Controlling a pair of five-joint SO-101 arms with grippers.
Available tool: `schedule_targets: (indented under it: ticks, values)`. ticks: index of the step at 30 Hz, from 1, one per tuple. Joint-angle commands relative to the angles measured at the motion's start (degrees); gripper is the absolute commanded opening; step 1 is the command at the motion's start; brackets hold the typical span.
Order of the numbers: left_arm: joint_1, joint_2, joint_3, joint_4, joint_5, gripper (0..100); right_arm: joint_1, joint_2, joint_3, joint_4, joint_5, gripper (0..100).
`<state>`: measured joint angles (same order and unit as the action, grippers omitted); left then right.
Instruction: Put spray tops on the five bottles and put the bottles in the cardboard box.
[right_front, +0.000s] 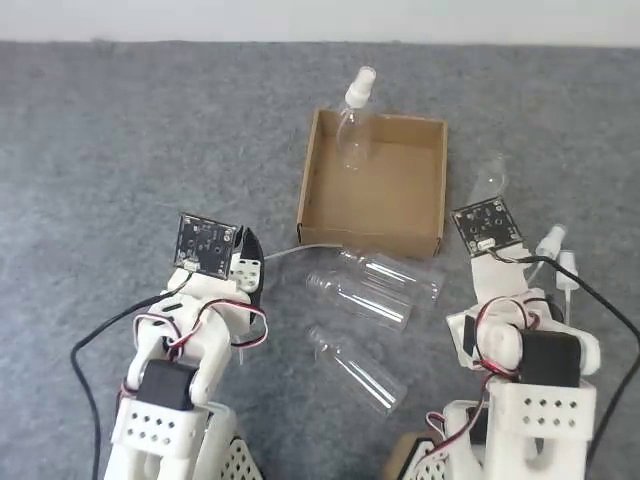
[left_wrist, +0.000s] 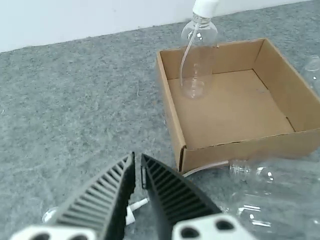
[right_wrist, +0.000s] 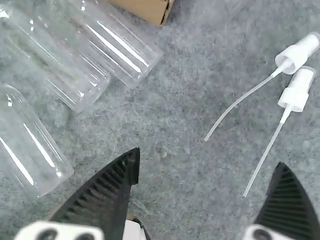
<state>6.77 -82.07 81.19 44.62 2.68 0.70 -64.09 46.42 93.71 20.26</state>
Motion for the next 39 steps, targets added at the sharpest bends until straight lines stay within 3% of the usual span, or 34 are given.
schedule_targets:
  ticks: [1, 9, 17, 21, 30, 36, 39]
  values:
    - [-0.4, 0.1, -0.5, 0.2, -0.1, 1, 0.5, -0.9, -0.7, -0.1, 1.2, 34.9]
    - [-5.5, 0.1, 1.6, -0.3, -0.1, 1, 1.0, -0.9, -0.7, 0.3, 4.9, 34.8]
    - [-5.1, 0.1, 2.0, -0.3, -0.2, 1, 19.8, 0.0, -5.3, -5.5, 14.8, 34.7]
    - [-5.1, 0.1, 2.0, -0.3, -0.2, 1, 24.8, 8.0, -5.8, -10.9, 16.1, 34.7]
    - [-5.5, 0.1, 2.1, -0.3, -0.2, 1, 25.5, 28.2, -11.5, -19.5, 15.2, 34.7]
    - [-5.5, 0.1, 2.1, -0.3, -0.2, 1, 25.1, 41.5, -21.9, -24.2, 6.9, 34.6]
    - [-5.5, 0.1, 2.1, -0.3, -0.2, 1, 23.8, 50.4, -28.7, -25.1, 2.0, 29.9]
